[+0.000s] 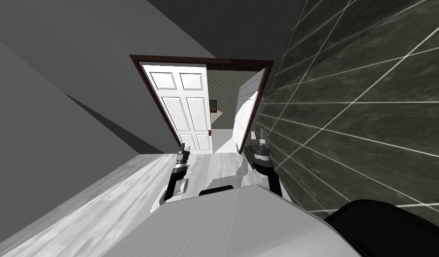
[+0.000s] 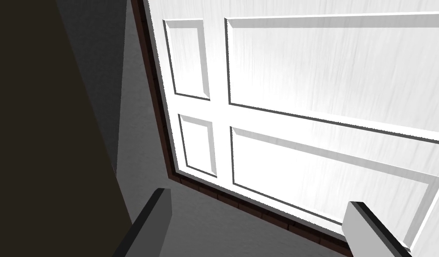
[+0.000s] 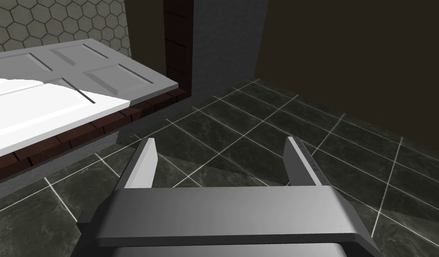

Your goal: Push the door open

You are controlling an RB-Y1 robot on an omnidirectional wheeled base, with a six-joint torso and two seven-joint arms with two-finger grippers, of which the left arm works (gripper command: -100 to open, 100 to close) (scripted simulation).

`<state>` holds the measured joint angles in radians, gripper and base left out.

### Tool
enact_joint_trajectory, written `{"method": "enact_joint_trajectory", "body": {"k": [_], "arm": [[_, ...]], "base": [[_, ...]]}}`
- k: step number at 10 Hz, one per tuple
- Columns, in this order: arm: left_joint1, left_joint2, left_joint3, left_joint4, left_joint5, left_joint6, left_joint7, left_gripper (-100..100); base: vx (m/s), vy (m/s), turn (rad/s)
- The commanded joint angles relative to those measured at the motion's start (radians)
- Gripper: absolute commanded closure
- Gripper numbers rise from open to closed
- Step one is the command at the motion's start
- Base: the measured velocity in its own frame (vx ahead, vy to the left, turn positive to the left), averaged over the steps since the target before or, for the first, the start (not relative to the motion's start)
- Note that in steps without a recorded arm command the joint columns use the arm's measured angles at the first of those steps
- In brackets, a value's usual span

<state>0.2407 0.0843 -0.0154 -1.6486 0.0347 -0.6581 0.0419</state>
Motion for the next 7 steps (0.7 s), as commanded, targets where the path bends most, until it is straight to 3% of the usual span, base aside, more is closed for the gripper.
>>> {"method": "enact_joint_trajectory", "body": {"k": [1, 7], "arm": [[-0.015, 0.000, 0.001, 0.040, -0.002, -0.009, 0.000, -100], [-0.092, 0.008, 0.013, 0.224, -0.010, -0.036, 0.005, -100]], "base": [[0.062, -0.012, -0.013], [0.095, -0.019, -0.025]]}}
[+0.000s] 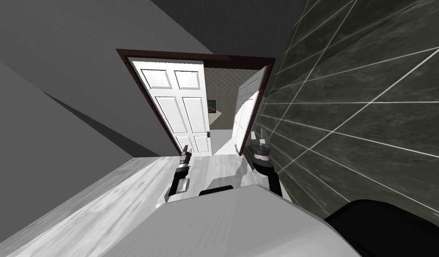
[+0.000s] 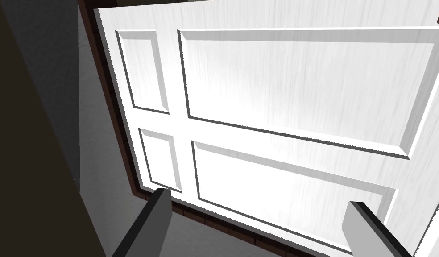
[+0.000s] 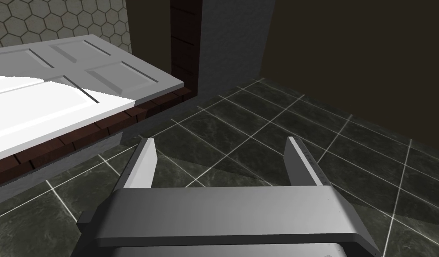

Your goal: Push the door open

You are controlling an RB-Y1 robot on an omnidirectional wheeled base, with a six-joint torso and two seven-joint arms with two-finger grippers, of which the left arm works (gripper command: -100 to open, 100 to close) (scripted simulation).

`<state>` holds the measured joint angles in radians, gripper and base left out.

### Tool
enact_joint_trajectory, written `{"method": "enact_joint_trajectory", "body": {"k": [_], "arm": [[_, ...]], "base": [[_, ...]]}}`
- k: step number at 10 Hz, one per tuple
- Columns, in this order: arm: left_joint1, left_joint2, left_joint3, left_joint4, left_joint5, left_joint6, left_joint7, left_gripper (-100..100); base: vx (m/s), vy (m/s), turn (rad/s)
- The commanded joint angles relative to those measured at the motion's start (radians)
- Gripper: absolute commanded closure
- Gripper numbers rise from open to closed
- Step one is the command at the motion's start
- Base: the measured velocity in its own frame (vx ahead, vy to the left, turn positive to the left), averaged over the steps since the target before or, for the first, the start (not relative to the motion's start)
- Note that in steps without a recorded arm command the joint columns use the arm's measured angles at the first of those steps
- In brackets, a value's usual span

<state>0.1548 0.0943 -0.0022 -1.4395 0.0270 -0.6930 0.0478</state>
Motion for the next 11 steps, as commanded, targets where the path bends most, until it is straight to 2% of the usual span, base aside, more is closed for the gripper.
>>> {"method": "enact_joint_trajectory", "body": {"k": [1, 11], "arm": [[-0.019, -0.001, 0.002, 0.046, -0.003, -0.006, 0.000, -100], [-0.146, 0.001, 0.021, 0.351, -0.015, -0.051, 0.008, -100]], "base": [[0.114, -0.007, -0.024], [0.099, -0.018, -0.025]]}}
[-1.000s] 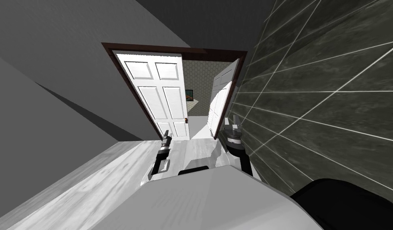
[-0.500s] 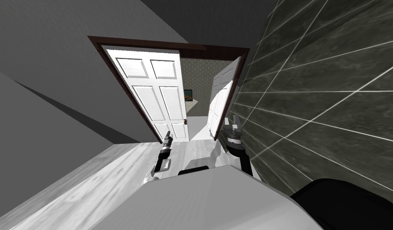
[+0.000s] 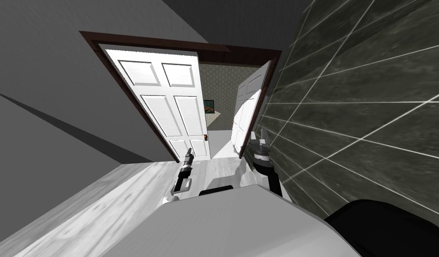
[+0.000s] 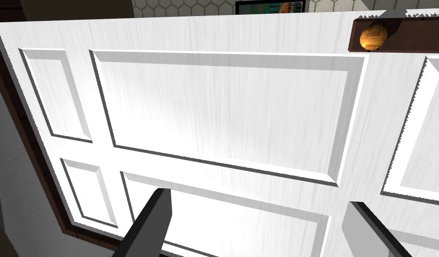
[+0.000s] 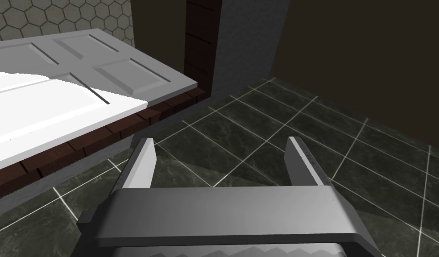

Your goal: Push the door open

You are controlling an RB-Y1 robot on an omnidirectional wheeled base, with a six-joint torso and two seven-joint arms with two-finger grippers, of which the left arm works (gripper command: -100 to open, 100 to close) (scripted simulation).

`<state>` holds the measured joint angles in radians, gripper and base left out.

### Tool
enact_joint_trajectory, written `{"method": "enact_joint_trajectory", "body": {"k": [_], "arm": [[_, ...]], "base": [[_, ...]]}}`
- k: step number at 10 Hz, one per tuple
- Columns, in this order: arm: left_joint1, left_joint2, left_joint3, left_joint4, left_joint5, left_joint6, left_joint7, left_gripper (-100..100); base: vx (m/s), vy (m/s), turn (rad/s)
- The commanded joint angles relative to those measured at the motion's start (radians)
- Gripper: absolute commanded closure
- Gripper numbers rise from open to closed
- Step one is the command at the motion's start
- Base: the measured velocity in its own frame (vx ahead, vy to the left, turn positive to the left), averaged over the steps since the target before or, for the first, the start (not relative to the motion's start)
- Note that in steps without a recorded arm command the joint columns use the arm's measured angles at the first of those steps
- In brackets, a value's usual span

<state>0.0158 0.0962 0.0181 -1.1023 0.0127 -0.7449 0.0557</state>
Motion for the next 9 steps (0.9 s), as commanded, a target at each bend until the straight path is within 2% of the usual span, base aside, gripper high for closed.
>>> {"method": "enact_joint_trajectory", "body": {"k": [1, 5, 6, 9], "arm": [[-0.018, -0.002, 0.003, 0.042, -0.002, -0.003, 0.001, -100], [-0.065, -0.004, 0.010, 0.152, -0.007, -0.020, 0.004, -100], [-0.065, -0.004, 0.010, 0.155, -0.007, -0.020, 0.004, -100], [-0.097, -0.006, 0.015, 0.232, -0.010, -0.032, 0.006, -100]], "base": [[0.095, -0.016, -0.022], [0.105, -0.014, -0.021], [0.057, -0.007, -0.007], [0.077, -0.009, -0.019]]}}
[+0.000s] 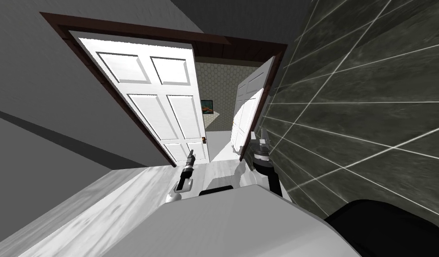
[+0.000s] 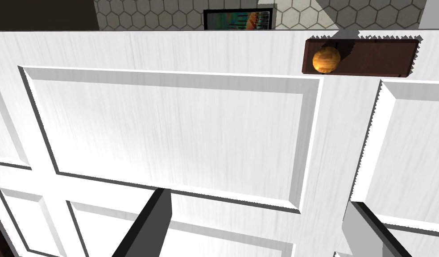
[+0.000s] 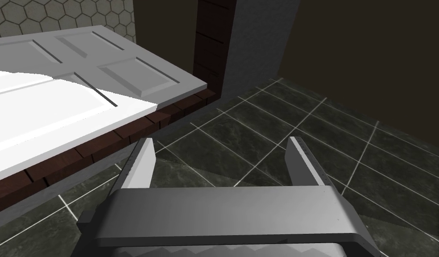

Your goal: Push the door open

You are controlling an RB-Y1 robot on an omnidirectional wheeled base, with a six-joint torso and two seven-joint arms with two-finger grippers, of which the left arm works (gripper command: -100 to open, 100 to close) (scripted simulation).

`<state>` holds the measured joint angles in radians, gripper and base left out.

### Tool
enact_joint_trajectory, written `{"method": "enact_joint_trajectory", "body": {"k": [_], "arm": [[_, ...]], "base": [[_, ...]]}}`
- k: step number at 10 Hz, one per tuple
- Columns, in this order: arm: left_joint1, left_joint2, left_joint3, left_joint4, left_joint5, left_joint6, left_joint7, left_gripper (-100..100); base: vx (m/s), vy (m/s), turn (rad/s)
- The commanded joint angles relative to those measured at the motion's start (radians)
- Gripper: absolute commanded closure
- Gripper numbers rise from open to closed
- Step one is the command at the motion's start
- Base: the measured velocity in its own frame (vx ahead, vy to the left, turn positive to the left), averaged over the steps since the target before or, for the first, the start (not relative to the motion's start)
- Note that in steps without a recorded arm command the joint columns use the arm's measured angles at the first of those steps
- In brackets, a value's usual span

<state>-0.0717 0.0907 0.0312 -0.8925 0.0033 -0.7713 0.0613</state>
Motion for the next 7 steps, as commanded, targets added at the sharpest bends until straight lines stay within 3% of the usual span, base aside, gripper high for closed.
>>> {"method": "enact_joint_trajectory", "body": {"k": [1, 7], "arm": [[-0.021, -0.002, 0.003, 0.048, -0.001, -0.009, 0.001, -100], [-0.077, -0.008, 0.012, 0.183, -0.007, -0.029, 0.004, -100]], "base": [[0.102, -0.009, -0.021], [0.097, -0.009, -0.017]]}}
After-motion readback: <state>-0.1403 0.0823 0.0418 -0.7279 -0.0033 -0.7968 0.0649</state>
